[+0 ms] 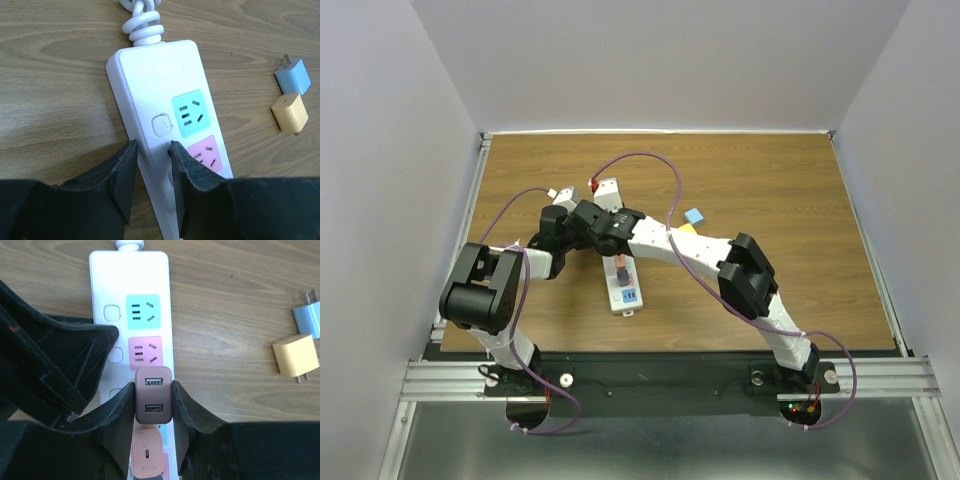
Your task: Insert the plug
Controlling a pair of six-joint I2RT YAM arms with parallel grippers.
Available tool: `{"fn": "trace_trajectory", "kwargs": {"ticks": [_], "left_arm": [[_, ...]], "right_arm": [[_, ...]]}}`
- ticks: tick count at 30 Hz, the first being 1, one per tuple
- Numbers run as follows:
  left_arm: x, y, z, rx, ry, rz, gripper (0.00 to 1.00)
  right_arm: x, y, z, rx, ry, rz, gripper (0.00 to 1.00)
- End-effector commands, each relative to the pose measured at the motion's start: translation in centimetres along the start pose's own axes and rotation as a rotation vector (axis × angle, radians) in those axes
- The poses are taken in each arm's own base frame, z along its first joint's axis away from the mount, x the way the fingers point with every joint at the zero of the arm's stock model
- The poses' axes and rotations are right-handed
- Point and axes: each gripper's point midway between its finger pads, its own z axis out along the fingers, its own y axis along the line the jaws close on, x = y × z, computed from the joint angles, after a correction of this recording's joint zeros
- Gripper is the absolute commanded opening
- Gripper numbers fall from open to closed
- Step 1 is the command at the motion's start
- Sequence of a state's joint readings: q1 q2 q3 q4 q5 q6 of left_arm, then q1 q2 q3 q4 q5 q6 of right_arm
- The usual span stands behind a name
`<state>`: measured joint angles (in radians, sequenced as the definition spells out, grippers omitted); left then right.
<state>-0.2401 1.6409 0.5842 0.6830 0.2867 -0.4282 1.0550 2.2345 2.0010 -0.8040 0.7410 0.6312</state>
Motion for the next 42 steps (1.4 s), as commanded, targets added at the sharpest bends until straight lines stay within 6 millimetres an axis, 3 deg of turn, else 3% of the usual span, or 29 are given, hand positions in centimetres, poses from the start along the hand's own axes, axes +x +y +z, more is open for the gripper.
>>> {"fn": "trace_trajectory", "kwargs": {"ticks": [1, 6, 14, 35, 42], "left_arm": [[-0.6, 0.1, 0.4, -0.002, -0.007, 0.014, 0.42], [-0.4, 0.1, 0.4, -0.002, -0.003, 0.012, 0.42], [-0.5, 0.1, 0.4, 0.003, -0.002, 0.014, 0.42], [-0.5, 0.1, 0.5, 0.010, 0.003, 0.011, 0.42], [-0.4, 0.1, 0.6, 0.010, 0.006, 0.009, 0.42]], "right_arm": [[-3.9, 0.6, -1.0, -0.001, -0.116, 0.046, 0.00], [-4.7, 1.5, -0.7, -0.028, -0.142, 0.050, 0.00], [-3.2, 1.6, 0.3, -0.024, -0.127, 0.045, 0.00], [-2.2, 1.2, 2.2, 0.001, -0.168, 0.009, 0.00], [-3.8, 0.5, 1.5, 0.013, -0.213, 0.020, 0.00]]}}
